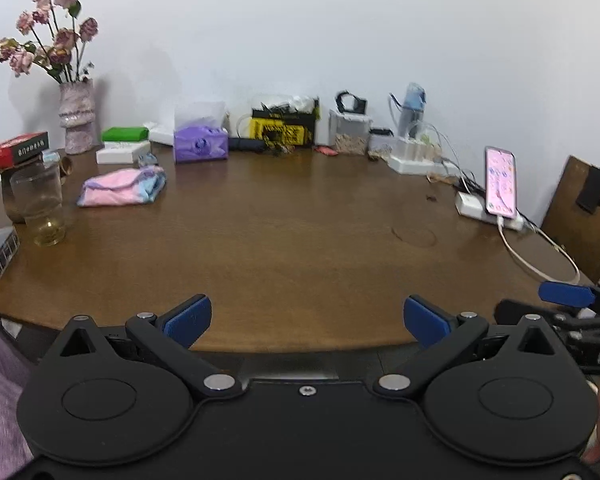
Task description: Fold clothes
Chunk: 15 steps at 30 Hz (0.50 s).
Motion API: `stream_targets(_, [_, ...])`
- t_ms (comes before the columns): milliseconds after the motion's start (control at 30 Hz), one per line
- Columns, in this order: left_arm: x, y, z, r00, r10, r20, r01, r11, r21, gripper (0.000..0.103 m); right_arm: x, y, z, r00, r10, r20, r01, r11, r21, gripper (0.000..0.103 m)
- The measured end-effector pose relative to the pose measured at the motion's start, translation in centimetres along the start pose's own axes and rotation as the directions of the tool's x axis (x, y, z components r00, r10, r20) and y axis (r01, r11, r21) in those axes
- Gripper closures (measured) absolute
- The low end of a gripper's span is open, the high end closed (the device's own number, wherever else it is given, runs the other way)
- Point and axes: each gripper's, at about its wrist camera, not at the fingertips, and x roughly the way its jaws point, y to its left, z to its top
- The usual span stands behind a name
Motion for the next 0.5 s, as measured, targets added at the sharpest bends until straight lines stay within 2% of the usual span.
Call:
stream_targets(167, [-0.7,0.6,-0.7,1.000,0.027,-0.005,-0.027,0.998,-0.059,0.000,-1.5,1.7,-1.0,0.999,-0.022,-0.049,0.024,0.999,0.029,0.005])
stream_targets(267, [-0.8,1.2,-0.8,1.000,0.029,-0.008,-0.030,0.994,-0.107,0.000,-1.6,2.5,-0.5,0.999,-0.026,-0.033,0.026,1.000,-0.015,0.005])
stream_targets(500, [-1.0,1.0,-0.5,1.000,0.017,0.007,-0.017,0.997,-0.078,0.000,-1.2,3.2,-0.1,0.999,-0.031,-0.016,0.030,0.999,-0.037,0.005])
